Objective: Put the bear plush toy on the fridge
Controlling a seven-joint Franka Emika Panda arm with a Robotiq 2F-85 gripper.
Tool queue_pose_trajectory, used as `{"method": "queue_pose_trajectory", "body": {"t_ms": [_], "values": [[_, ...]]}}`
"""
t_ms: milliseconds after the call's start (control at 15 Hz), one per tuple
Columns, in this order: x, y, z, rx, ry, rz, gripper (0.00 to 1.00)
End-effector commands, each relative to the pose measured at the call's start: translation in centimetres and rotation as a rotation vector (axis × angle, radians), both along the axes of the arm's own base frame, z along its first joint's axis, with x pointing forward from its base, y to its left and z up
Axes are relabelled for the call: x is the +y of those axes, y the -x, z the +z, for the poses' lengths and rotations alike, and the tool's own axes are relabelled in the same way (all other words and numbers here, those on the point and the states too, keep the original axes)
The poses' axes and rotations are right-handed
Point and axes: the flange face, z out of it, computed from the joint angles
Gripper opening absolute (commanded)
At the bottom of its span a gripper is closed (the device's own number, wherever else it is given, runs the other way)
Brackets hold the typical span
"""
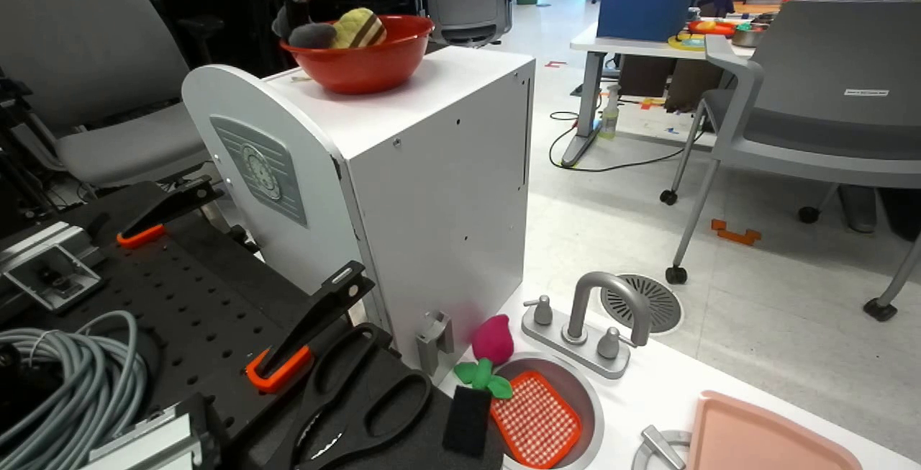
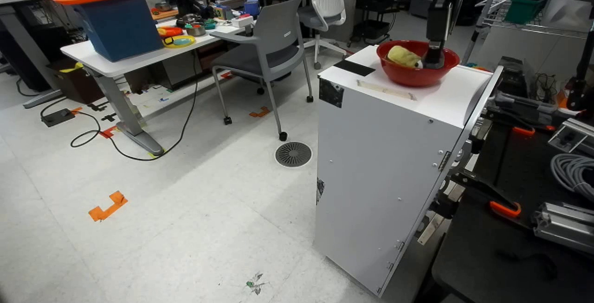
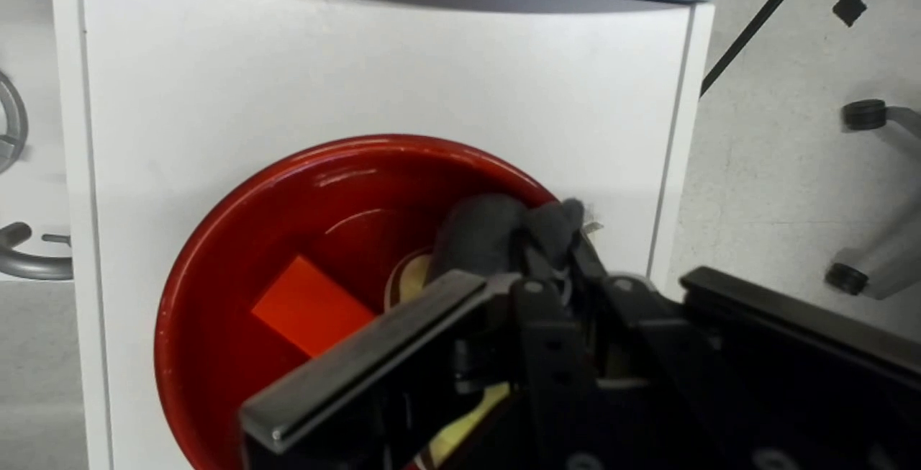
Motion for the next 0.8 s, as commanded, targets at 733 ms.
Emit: {"method": "queue_pose_trajectory", "body": {"t_ms": [733], "values": [[-2.3, 4.7, 4.5, -0.063, 0.039, -0.223, 0.02]]}}
